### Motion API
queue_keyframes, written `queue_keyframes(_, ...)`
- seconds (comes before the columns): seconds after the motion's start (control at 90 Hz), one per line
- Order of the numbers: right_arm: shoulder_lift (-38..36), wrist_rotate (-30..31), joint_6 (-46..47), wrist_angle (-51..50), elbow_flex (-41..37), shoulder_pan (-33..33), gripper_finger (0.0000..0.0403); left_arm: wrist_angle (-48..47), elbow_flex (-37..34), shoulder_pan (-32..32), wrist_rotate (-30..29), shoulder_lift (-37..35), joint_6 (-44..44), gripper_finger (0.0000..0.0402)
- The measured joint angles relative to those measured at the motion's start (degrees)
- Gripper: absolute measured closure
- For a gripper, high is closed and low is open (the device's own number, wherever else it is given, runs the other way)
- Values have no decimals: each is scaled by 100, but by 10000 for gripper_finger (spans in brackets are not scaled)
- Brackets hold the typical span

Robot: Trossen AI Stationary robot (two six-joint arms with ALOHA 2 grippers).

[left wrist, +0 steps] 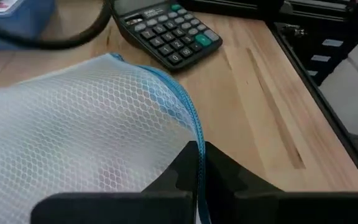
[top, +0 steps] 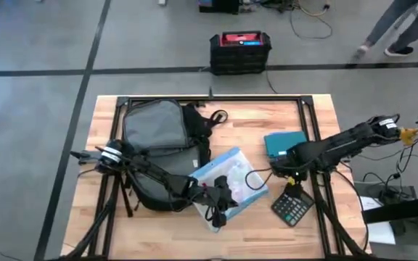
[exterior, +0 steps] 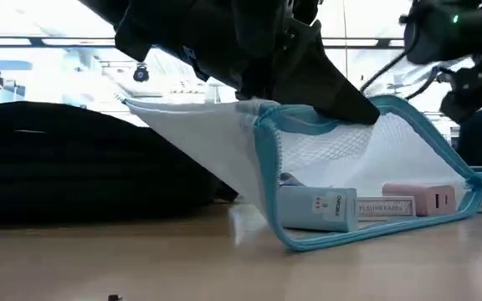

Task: Unpack backpack
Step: Put the black calculator into the white mesh zipper pouch

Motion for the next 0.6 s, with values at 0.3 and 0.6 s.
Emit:
queue_keyframes(0.3, 678, -711, -74, 1605, -255, 108, 185, -70, 0, 24, 114, 0, 63, 402)
queue_keyframes(0.6, 1201, -1016, -209, 2003, -235, 215, 287, -201, 0, 31, 114, 0, 63, 402)
